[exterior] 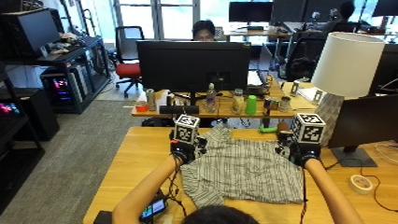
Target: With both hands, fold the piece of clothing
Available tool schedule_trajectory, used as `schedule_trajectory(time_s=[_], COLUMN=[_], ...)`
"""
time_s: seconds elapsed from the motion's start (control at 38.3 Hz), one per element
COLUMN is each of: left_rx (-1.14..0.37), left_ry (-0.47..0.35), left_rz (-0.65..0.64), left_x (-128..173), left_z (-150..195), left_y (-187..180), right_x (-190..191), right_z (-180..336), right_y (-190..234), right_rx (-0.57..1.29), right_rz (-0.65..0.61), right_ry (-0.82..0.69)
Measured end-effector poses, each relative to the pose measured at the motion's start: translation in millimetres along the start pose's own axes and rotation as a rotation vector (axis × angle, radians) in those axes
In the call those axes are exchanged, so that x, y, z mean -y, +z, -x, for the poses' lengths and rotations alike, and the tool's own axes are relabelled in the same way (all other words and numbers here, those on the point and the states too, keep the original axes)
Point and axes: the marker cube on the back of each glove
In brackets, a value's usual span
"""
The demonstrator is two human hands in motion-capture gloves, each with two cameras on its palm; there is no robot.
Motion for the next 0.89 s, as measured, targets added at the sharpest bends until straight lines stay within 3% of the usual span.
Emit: schedule_trajectory(time_s=[0.57, 0.76, 0.89], left_rx=[-0.013, -0.013, -0.068], left_ry=[0.014, 0.1, 0.186], left_rz=[-0.006, 0.03, 0.056], left_x=[7.3, 5.6, 5.7], left_z=[-9.2, -33.0, -56.1], left_y=[5.1, 29.3, 75.7], right_x=[14.5, 23.1, 36.1], right_z=[1.0, -5.8, -16.8], right_y=[7.7, 36.3, 82.4], right_rx=[0.001, -0.012, -0.001], right_rz=[0.016, 0.08, 0.163], right_ry=[0.005, -0.01, -0.023])
